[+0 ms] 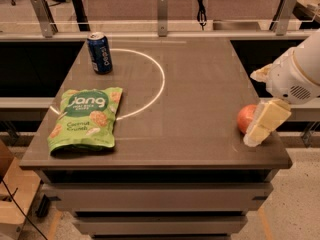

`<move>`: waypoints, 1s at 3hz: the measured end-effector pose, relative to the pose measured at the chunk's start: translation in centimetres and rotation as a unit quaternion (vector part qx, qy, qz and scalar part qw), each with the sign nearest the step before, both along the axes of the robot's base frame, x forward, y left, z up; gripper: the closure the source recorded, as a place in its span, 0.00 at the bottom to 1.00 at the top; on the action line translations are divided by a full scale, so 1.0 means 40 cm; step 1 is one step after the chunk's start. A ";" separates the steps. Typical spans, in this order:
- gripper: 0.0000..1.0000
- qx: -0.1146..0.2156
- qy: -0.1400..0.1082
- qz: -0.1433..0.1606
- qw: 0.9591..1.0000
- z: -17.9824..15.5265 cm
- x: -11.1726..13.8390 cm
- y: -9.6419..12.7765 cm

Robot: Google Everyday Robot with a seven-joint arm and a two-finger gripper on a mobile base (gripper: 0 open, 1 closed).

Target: Move apple near green rice chip bag

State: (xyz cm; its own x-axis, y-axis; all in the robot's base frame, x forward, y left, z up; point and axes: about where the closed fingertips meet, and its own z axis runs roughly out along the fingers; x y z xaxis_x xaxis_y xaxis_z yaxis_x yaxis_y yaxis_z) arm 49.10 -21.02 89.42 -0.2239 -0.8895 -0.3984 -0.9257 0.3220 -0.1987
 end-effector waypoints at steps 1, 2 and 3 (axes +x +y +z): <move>0.00 -0.042 0.022 -0.023 0.999 -0.062 0.009 -0.062; 0.17 -0.059 0.038 -0.028 0.997 -0.103 0.010 -0.082; 0.41 -0.067 0.042 -0.021 0.997 -0.115 0.013 -0.072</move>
Offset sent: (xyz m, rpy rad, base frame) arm 0.0050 -0.0436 -0.0605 -0.1575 0.1135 -0.0684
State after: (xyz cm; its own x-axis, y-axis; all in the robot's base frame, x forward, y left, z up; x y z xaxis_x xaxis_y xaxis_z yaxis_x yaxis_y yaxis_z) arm 49.61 -23.92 84.80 -0.2888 -0.9228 -0.2550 -0.9272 0.3359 -0.1656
